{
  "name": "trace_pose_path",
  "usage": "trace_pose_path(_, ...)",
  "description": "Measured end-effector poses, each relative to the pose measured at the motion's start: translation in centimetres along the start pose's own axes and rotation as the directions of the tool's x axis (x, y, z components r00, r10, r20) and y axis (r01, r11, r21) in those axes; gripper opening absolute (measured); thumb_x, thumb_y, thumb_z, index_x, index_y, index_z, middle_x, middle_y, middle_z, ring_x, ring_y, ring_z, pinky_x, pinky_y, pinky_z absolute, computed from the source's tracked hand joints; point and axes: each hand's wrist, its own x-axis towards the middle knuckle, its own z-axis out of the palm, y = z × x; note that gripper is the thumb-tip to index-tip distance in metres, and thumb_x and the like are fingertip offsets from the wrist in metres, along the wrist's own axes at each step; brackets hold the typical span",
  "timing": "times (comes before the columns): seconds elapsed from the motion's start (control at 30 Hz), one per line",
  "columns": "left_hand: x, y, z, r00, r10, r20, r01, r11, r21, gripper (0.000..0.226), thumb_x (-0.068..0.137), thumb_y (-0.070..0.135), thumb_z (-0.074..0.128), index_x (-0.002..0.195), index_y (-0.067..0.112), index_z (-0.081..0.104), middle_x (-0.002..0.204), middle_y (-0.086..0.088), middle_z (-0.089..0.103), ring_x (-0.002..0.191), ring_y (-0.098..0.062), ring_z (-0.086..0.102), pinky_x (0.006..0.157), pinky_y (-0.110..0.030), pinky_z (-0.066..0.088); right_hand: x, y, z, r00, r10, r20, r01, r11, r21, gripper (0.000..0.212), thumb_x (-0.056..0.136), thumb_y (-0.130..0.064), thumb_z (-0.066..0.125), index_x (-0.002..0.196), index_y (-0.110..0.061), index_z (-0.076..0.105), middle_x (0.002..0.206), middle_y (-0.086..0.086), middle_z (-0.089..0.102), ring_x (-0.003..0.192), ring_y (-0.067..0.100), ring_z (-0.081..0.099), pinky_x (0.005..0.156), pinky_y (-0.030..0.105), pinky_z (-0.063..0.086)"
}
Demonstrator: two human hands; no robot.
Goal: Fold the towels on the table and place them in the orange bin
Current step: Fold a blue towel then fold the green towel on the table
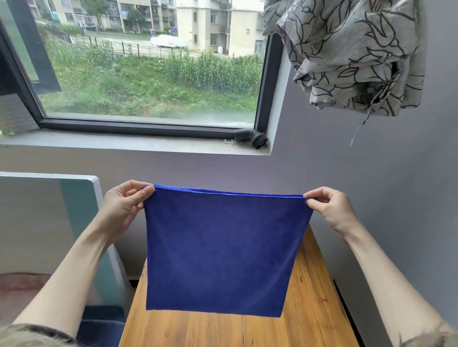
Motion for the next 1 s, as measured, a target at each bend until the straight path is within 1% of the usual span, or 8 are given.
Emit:
trace_pose_path(0.1, -0.3, 0.3, 0.4, 0.996, -0.033, 0.077, 0.031, 0.999, 0.020, 0.003, 0.058, 0.016, 0.074, 0.061, 0.016, 0.072, 0.066, -0.001, 0.070, 0.063, -0.008, 0.064, 0.063, -0.015, 0.052, 0.4, 0.5, -0.1, 1.000, 0.010, -0.030, -0.012, 0.999, -0.050, 0.017, 0.084, 0.004, 0.061, 0.079, -0.012, 0.064, 0.082, 0.009, 0.065, 0.077, 0.018, 0.057, 0.069, 0.018, 0.047)
trace_pose_path(0.17, -0.2, 0.2, 0.1, 0.991, -0.067, 0.118, 0.056, 0.993, 0.100, 0.011, 0.068, 0.009, 0.069, 0.060, 0.016, 0.071, 0.065, -0.002, 0.068, 0.065, -0.012, 0.060, 0.062, -0.017, 0.049, 0.6, 0.8, -0.2, 0.999, 0.017, -0.036, -0.019, 0.997, -0.073, 0.018, 0.083, 0.004, 0.061, 0.078, -0.013, 0.064, 0.084, 0.010, 0.065, 0.080, 0.020, 0.057, 0.071, 0.021, 0.047)
trace_pose_path(0.27, -0.1, 0.0, -0.3, 0.980, -0.107, 0.166, 0.072, 0.976, 0.207, 0.029, 0.083, -0.001, 0.058, 0.061, 0.015, 0.067, 0.066, -0.004, 0.065, 0.066, -0.016, 0.047, 0.064, -0.023, 0.038, 0.7, 1.2, -0.3, 0.999, 0.029, -0.042, -0.033, 0.996, -0.081, 0.023, 0.083, 0.004, 0.062, 0.075, -0.017, 0.063, 0.082, 0.009, 0.065, 0.080, 0.020, 0.058, 0.066, 0.014, 0.047)
trace_pose_path(0.43, -0.2, -0.1, -0.1, 0.975, -0.106, 0.195, 0.061, 0.973, 0.221, 0.013, 0.072, 0.008, 0.073, 0.064, 0.017, 0.068, 0.077, -0.011, 0.063, 0.080, -0.024, 0.046, 0.074, -0.032, 0.035, 0.6, 1.4, -0.5, 0.997, 0.041, -0.060, -0.046, 0.995, -0.087, 0.024, 0.083, 0.005, 0.061, 0.075, -0.017, 0.063, 0.078, 0.005, 0.064, 0.078, 0.021, 0.058, 0.061, 0.009, 0.046)
trace_pose_path(0.63, -0.1, -0.8, 0.9, 0.996, 0.000, 0.084, -0.018, 0.977, 0.212, 0.006, 0.085, 0.005, 0.061, 0.079, 0.006, 0.063, 0.071, -0.002, 0.068, 0.077, -0.018, 0.057, 0.073, -0.029, 0.048, 0.0, 1.2, -0.7, 0.997, 0.055, -0.058, -0.060, 0.994, -0.089, 0.011, 0.085, 0.004, 0.059, 0.087, -0.004, 0.065, 0.084, 0.010, 0.065, 0.080, 0.021, 0.059, 0.069, 0.021, 0.049)
trace_pose_path(0.73, -0.1, -1.2, 1.1, 0.998, 0.034, 0.055, -0.044, 0.977, 0.209, 0.010, 0.086, 0.006, 0.061, 0.077, 0.009, 0.064, 0.071, -0.001, 0.067, 0.076, -0.019, 0.057, 0.073, -0.032, 0.047, -0.3, 1.0, -0.8, 0.996, 0.056, -0.064, -0.060, 0.996, -0.063, 0.013, 0.084, 0.006, 0.060, 0.084, -0.006, 0.065, 0.079, 0.007, 0.064, 0.074, 0.018, 0.058, 0.059, 0.008, 0.047)
trace_pose_path(0.83, 0.0, -1.2, 0.9, 0.997, 0.052, 0.052, -0.062, 0.973, 0.222, 0.007, 0.077, 0.022, 0.073, 0.071, 0.020, 0.070, 0.073, 0.003, 0.068, 0.077, -0.017, 0.058, 0.077, -0.036, 0.046, -0.7, 0.7, -1.0, 0.995, 0.078, -0.053, -0.079, 0.997, -0.017, 0.011, 0.084, 0.008, 0.059, 0.086, -0.001, 0.065, 0.076, 0.004, 0.062, 0.068, 0.011, 0.057, 0.051, 0.004, 0.043)
trace_pose_path(1.0, 0.5, -1.4, 0.5, 0.990, 0.139, 0.009, -0.134, 0.934, 0.330, 0.014, 0.083, 0.017, 0.069, 0.070, 0.023, 0.072, 0.073, 0.002, 0.067, 0.072, -0.015, 0.053, 0.075, -0.030, 0.043, -0.9, 0.9, -1.3, 0.995, 0.098, -0.029, -0.098, 0.995, -0.007, 0.017, 0.082, 0.005, 0.062, 0.076, -0.011, 0.067, 0.075, 0.002, 0.065, 0.068, 0.010, 0.057, 0.056, 0.003, 0.044)
